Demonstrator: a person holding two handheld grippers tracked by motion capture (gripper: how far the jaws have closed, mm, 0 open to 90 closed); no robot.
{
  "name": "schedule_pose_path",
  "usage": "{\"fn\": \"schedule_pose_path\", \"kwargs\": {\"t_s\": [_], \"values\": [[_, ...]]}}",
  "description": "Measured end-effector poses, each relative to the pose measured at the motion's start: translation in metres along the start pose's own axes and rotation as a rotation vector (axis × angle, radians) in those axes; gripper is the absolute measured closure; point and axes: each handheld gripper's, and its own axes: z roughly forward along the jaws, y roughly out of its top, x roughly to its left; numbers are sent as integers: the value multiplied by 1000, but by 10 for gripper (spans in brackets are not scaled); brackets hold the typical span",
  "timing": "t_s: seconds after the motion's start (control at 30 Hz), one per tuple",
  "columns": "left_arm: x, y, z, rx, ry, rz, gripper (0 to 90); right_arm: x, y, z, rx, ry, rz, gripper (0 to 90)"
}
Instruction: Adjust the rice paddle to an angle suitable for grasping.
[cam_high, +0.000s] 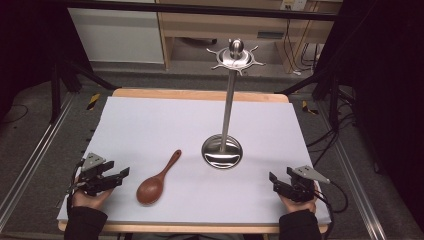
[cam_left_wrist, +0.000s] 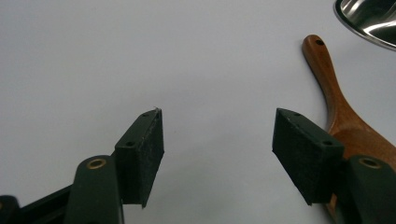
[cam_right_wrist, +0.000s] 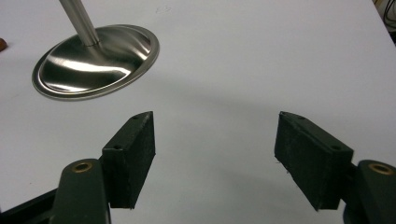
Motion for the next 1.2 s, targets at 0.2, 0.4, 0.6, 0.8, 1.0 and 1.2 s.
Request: {"fn": "schedule_pose_path", "kwargs": {"t_s": [0.2,0.4,0.6,0.8,1.0,1.2], "values": [[-7,5,-4,-10,-7,16,327,5,1,0,10,-10,-18,285],[-11,8,-4,3,-33,28,317,5,0,0,23,-5,-1,275],[-18,12,-2,23,-54,47,311,5,0,0,33,-11,-10,266],[-24,20,1,25,-72,63,305,4,2,-1,30,0,-17,267],[-33,27,3,35,-86,92,301,7,6,-3,34,-20,-54,284],[-39,37,2,38,-105,117,290,10,6,-2,39,-14,-59,285]]}}
